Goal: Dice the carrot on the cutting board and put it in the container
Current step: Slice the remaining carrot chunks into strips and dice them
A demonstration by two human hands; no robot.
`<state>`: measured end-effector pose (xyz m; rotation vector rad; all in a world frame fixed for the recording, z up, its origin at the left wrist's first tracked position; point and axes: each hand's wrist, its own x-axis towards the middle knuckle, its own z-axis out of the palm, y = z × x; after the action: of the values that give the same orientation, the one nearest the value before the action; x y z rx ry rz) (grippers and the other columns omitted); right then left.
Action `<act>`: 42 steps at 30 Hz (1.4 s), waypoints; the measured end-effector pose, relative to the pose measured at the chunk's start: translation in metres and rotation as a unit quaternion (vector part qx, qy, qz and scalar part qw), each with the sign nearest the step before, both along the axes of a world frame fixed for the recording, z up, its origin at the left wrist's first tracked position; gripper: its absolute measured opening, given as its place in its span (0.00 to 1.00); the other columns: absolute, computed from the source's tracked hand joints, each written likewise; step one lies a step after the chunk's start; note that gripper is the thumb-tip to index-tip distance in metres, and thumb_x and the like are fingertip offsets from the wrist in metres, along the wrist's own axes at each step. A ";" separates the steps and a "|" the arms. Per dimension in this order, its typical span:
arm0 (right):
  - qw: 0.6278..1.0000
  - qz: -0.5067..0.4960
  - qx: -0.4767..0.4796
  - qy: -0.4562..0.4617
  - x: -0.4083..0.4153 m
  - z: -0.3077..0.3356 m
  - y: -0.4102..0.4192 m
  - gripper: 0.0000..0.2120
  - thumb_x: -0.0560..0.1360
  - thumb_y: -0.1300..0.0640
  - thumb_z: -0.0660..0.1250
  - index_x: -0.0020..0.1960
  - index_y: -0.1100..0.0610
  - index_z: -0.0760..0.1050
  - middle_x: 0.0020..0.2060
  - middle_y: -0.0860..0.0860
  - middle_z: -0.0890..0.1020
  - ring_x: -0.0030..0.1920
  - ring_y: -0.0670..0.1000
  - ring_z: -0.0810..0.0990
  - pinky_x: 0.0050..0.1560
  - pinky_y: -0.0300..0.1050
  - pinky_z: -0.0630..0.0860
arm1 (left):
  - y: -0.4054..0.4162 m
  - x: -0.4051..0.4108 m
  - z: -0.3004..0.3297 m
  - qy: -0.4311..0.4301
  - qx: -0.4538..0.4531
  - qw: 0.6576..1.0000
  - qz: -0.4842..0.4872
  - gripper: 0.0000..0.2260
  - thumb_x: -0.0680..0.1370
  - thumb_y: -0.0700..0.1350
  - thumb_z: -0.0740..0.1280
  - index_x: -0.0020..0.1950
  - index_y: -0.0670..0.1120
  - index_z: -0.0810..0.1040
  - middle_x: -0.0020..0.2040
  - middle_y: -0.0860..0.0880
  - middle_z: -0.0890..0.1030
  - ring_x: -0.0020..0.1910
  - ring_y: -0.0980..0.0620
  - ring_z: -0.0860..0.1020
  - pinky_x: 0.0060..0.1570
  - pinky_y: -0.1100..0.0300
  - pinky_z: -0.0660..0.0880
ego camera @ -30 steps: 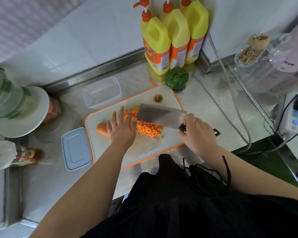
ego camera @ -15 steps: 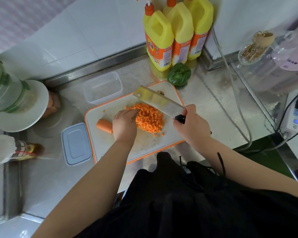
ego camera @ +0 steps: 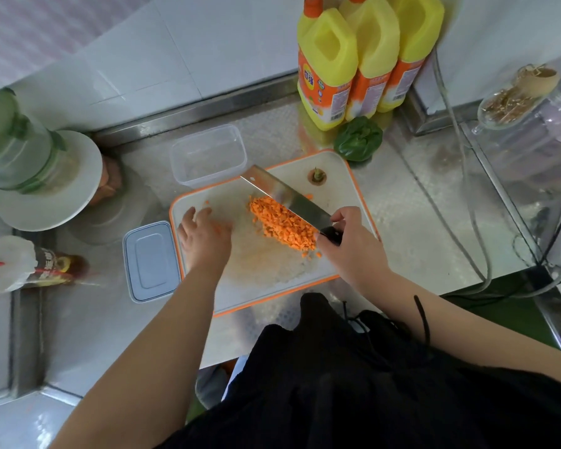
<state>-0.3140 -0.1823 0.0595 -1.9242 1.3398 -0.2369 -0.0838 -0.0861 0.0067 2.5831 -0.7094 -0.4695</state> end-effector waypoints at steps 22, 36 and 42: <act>0.941 0.276 0.179 0.085 0.063 -0.034 0.022 0.17 0.80 0.51 0.57 0.35 0.56 0.64 0.25 0.50 0.66 0.26 0.49 0.64 0.30 0.44 0.59 | 0.050 0.004 0.014 0.236 -0.339 0.839 0.354 0.23 0.75 0.53 0.72 0.67 0.45 0.72 0.57 0.53 0.81 0.55 0.56 0.80 0.62 0.59 0.75; 0.962 0.088 0.256 -0.037 0.130 -0.058 0.037 0.13 0.81 0.50 0.56 0.54 0.60 0.69 0.35 0.54 0.72 0.34 0.56 0.71 0.41 0.57 0.76 | 0.060 -0.007 0.006 0.169 -0.283 0.896 0.297 0.21 0.73 0.55 0.73 0.62 0.48 0.75 0.56 0.50 0.81 0.51 0.60 0.78 0.47 0.70 0.70; 0.975 -0.043 0.215 -0.043 0.100 -0.067 0.049 0.09 0.82 0.50 0.55 0.53 0.55 0.65 0.38 0.50 0.72 0.40 0.56 0.72 0.40 0.54 0.72 | 0.063 -0.018 -0.006 0.140 -0.212 0.940 0.227 0.19 0.74 0.53 0.73 0.61 0.52 0.73 0.55 0.56 0.76 0.55 0.57 0.75 0.52 0.68 0.70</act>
<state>-0.2141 -0.1337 -0.0074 -1.4816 1.2956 -0.0628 -0.1020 -0.0234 0.0002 2.1178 -0.0863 -0.4582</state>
